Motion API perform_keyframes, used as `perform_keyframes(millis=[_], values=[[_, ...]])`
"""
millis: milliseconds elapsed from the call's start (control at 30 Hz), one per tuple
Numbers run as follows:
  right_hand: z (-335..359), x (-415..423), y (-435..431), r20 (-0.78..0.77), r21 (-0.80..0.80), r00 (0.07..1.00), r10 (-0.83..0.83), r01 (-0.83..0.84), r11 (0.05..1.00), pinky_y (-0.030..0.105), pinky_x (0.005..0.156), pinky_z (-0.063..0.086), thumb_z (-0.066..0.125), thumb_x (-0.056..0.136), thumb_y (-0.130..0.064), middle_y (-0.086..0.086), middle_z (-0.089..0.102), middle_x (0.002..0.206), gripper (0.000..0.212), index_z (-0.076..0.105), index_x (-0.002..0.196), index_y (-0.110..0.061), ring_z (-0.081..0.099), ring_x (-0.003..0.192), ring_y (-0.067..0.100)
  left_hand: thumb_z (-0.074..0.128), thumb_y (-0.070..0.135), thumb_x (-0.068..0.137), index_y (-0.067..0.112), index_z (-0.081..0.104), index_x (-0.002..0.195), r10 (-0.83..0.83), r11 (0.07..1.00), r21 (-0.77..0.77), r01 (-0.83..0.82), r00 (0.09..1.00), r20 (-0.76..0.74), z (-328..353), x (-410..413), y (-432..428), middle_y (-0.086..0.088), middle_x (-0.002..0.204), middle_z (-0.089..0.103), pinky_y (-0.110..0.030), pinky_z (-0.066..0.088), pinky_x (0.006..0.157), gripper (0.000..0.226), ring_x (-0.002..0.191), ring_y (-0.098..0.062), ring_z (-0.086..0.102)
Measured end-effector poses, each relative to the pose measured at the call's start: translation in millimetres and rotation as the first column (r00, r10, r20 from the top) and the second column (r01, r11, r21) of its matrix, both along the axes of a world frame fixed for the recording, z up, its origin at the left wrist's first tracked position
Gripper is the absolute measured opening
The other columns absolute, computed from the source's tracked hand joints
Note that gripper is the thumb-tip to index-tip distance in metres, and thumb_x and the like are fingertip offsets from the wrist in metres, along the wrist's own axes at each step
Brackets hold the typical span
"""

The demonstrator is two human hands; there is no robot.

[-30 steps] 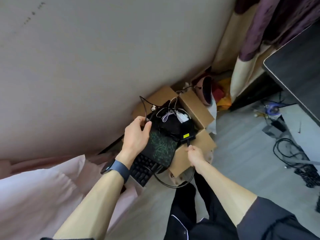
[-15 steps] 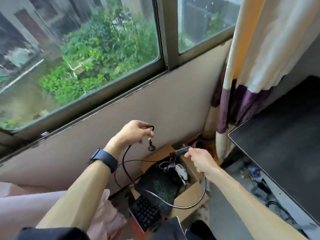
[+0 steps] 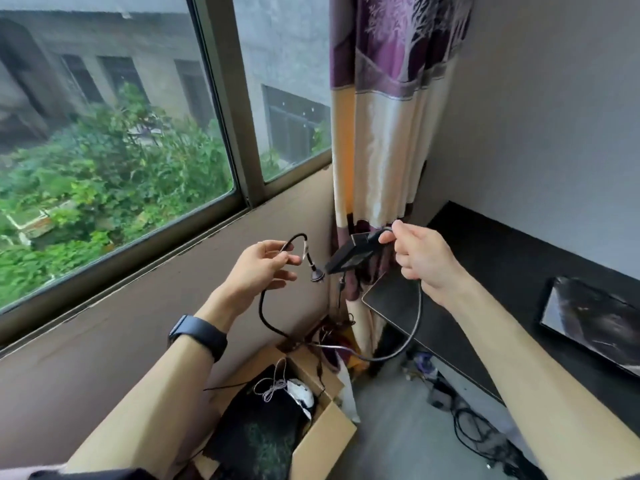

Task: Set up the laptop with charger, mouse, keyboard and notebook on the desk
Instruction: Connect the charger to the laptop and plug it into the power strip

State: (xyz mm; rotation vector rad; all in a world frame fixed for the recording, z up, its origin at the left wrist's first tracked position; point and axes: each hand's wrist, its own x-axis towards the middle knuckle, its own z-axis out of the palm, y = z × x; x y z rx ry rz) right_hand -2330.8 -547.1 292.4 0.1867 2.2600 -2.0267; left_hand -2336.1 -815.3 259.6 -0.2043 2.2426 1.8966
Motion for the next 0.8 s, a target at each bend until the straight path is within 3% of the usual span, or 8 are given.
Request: perform_keyframes(millis=[200,367,533,600,700,800], values=[[48,20,78,-0.134,-0.067,0.980,-0.144,0.136,0.988,0.020,0.042,0.016,0.042,0.107,-0.033,-0.011,0.025,0.055,0.036,0.064,0.095,-0.008,0.019,0.047,0.007,0.052,0.013,0.102,0.010,0.049,0.124,-0.070,0.980,0.184,0.070,0.998,-0.005,16,-13,82,-0.004,0.098,0.074,-0.033,0.055,0.067,0.022,0.075,-0.023,0.068],[82,30,163,-0.236,-0.200,0.938,-0.252,0.207,0.958,0.016,0.038,0.015,0.041,0.108,-0.032,-0.011,0.025,0.056,0.035,0.061,0.091,-0.010,0.019,0.043,0.003,0.065,0.004,0.092,0.007,0.049,0.119,-0.143,0.953,0.277,0.120,0.988,0.065,16,-18,171,-0.016,0.110,0.070,-0.033,0.050,0.065,0.032,0.074,-0.023,0.064],[117,53,264,-0.328,-0.229,0.894,-0.306,0.239,0.944,0.015,0.038,0.016,0.040,0.108,-0.029,-0.011,0.027,0.054,0.035,0.061,0.088,-0.009,0.020,0.042,0.002,0.062,-0.009,0.087,0.012,0.047,0.105,-0.259,0.936,0.263,0.234,0.964,0.065,-1,-15,305,-0.008,0.120,0.066,-0.034,0.054,0.066,0.031,0.086,-0.022,0.069],[119,63,300,-0.340,-0.222,0.889,-0.308,0.242,0.944,0.015,0.038,0.016,0.041,0.108,-0.029,-0.012,0.028,0.054,0.035,0.061,0.088,-0.009,0.021,0.043,0.002,0.063,-0.008,0.087,0.014,0.045,0.102,-0.315,0.919,0.273,0.285,0.946,0.073,-12,-6,360,-0.008,0.116,0.061,-0.034,0.052,0.064,0.032,0.092,-0.023,0.067],[112,77,357,-0.357,-0.201,0.886,-0.296,0.237,0.951,0.015,0.038,0.017,0.042,0.108,-0.029,-0.010,0.027,0.056,0.035,0.062,0.089,-0.008,0.020,0.044,0.003,0.058,-0.002,0.093,0.018,0.041,0.099,-0.356,0.887,0.342,0.310,0.931,0.081,-21,2,439,-0.002,0.099,0.056,-0.034,0.053,0.063,0.027,0.083,-0.024,0.071],[103,97,416,-0.337,-0.183,0.898,-0.282,0.232,0.955,0.016,0.040,0.016,0.042,0.108,-0.030,-0.009,0.025,0.057,0.035,0.063,0.089,-0.008,0.020,0.046,0.004,0.055,0.001,0.095,0.020,0.039,0.100,-0.370,0.888,0.325,0.326,0.926,0.080,-28,6,517,-0.001,0.100,0.057,-0.038,0.056,0.071,0.026,0.087,-0.027,0.072]])
